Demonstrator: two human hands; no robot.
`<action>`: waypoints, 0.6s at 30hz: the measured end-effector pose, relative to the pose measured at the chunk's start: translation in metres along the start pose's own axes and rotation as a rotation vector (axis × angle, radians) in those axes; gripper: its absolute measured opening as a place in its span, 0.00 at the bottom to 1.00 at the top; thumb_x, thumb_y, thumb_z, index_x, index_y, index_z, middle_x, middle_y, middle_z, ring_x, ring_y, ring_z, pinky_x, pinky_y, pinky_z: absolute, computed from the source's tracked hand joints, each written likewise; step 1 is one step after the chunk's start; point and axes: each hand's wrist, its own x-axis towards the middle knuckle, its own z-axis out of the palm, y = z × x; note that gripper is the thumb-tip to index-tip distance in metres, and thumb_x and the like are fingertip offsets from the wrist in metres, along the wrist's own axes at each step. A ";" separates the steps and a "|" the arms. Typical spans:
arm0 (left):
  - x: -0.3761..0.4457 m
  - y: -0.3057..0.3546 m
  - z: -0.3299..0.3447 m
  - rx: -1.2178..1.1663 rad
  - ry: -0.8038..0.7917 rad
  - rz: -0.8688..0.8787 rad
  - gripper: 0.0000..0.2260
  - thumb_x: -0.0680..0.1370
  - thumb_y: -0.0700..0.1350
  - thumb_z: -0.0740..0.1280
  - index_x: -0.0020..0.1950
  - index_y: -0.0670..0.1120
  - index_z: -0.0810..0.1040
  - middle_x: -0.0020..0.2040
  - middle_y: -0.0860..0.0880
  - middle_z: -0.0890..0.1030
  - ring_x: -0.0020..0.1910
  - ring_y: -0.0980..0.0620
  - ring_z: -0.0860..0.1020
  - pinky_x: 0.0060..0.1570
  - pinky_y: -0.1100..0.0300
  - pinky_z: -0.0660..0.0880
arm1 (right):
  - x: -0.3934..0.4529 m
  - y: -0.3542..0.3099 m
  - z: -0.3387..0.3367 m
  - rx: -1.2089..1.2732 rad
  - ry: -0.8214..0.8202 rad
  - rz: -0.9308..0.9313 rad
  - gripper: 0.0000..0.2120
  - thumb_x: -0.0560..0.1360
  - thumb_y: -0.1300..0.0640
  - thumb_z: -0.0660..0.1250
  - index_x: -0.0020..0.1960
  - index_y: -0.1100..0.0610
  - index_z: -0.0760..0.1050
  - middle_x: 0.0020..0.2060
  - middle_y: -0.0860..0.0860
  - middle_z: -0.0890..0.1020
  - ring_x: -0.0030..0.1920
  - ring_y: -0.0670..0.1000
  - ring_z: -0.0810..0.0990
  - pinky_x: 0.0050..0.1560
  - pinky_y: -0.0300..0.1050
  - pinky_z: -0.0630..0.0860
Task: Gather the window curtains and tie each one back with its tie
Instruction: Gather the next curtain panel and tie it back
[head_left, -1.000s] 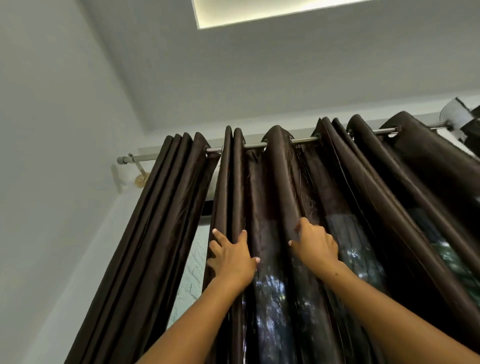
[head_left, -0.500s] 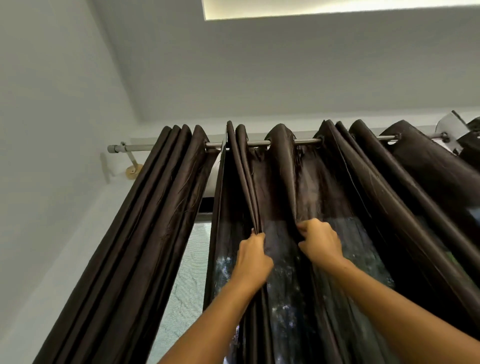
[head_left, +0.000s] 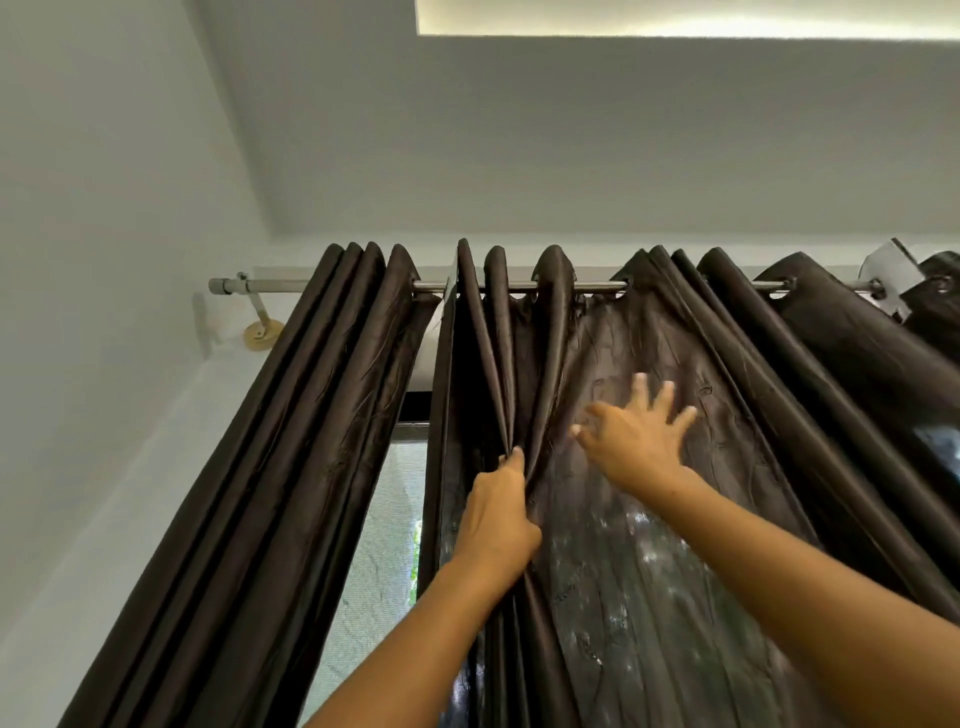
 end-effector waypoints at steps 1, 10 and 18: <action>0.000 -0.001 0.001 -0.029 -0.017 -0.013 0.38 0.75 0.32 0.62 0.78 0.49 0.45 0.53 0.41 0.74 0.47 0.44 0.77 0.44 0.55 0.74 | -0.003 0.008 0.004 0.034 -0.048 0.137 0.34 0.75 0.32 0.55 0.75 0.49 0.58 0.76 0.64 0.44 0.74 0.71 0.42 0.68 0.73 0.45; -0.002 -0.003 0.006 0.233 -0.045 -0.229 0.16 0.75 0.40 0.65 0.62 0.45 0.72 0.75 0.31 0.52 0.75 0.34 0.49 0.71 0.36 0.51 | -0.018 -0.019 0.023 0.797 -0.283 0.269 0.56 0.68 0.28 0.60 0.77 0.62 0.39 0.74 0.62 0.60 0.73 0.61 0.62 0.69 0.53 0.62; 0.001 -0.040 0.032 -0.156 -0.118 -0.334 0.04 0.80 0.41 0.60 0.52 0.43 0.66 0.67 0.31 0.65 0.62 0.38 0.71 0.58 0.52 0.71 | -0.018 -0.046 0.035 0.248 -0.106 -0.026 0.39 0.77 0.62 0.64 0.78 0.60 0.42 0.63 0.63 0.73 0.61 0.63 0.74 0.56 0.51 0.72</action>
